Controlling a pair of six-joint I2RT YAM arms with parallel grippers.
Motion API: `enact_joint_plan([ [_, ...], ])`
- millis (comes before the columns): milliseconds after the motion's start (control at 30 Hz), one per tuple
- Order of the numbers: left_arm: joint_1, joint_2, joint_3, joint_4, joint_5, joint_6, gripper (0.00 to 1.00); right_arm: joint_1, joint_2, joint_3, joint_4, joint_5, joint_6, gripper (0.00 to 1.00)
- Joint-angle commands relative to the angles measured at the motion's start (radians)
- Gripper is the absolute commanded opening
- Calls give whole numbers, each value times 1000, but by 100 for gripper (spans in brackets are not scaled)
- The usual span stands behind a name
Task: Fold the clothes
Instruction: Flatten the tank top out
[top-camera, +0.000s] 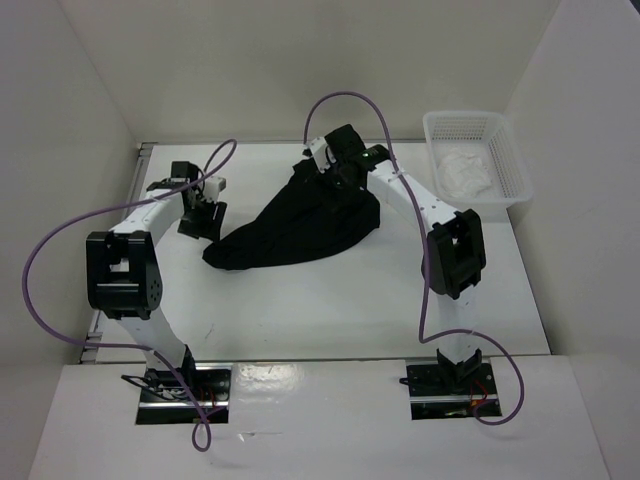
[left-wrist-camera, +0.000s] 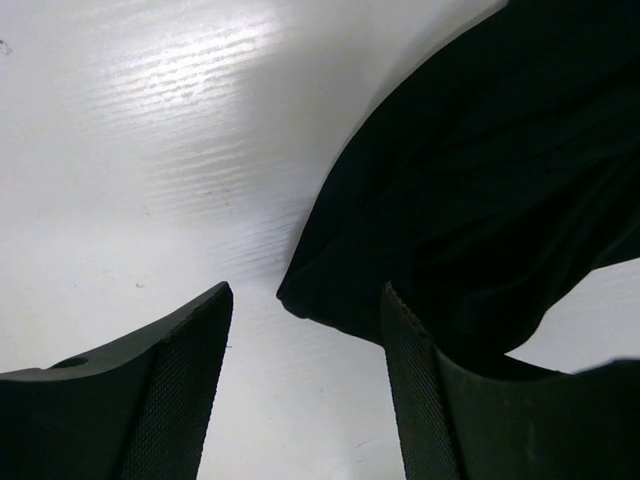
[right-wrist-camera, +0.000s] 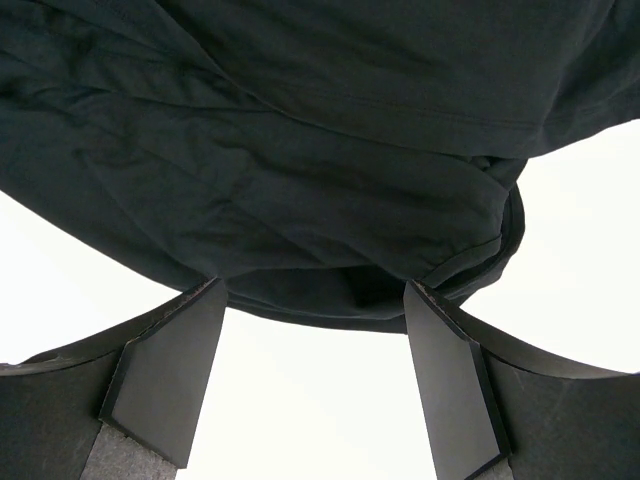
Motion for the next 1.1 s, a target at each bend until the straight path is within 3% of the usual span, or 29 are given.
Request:
enact_joint_plan([
  [0,-5,-7,-27,-31,-32,39,66,0,-46,-4,39,5,-1,80],
  [200,-5,14,-47,-61,-10,48,48,0,-37,7,39,-4,-1,80],
  [667,-5,85,-67,-42,-40,30,47,0,-37,16,30,-33,-1,80],
  [800,-5,96,-58,-32,-49,21,38,0,-46,7,30,-33,-10,80],
  [933,-5,119,-58,-32,-49,21,18,0,-55,-16,30,-33,-10,80],
  [1000,-5,119,-67,-32,-49,11,0,0,-55,-25,42,-13,-10,80],
  [1067,-5,128,-67,-41,-27,11,0,0,-65,-51,53,-13,-10,80],
])
